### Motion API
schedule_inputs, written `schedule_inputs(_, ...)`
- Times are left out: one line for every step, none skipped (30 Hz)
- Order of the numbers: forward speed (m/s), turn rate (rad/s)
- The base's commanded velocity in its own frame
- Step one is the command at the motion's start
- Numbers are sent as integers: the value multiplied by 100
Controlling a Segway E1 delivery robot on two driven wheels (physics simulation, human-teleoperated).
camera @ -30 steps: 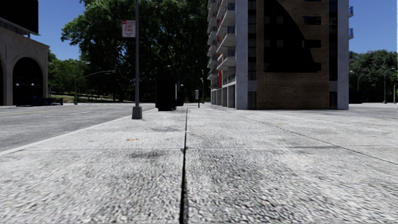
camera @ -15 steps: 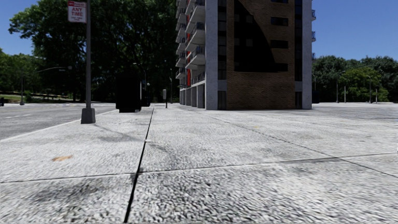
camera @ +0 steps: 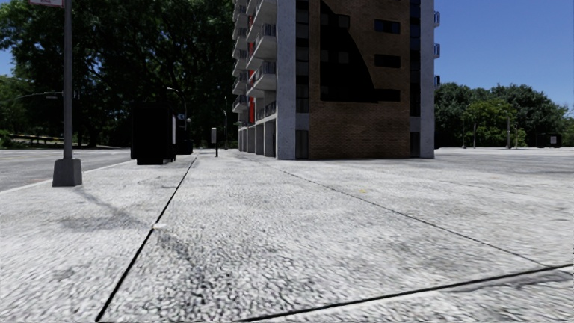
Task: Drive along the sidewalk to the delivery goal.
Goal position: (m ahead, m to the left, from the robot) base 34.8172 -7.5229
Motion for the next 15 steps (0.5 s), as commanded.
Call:
schedule_inputs(200,0)
schedule_inputs(200,0)
schedule_inputs(200,0)
schedule_inputs(200,0)
schedule_inputs(200,0)
schedule_inputs(200,0)
schedule_inputs(200,0)
schedule_inputs(200,0)
schedule_inputs(200,0)
schedule_inputs(200,0)
schedule_inputs(200,0)
schedule_inputs(200,0)
schedule_inputs(200,0)
schedule_inputs(200,0)
schedule_inputs(200,0)
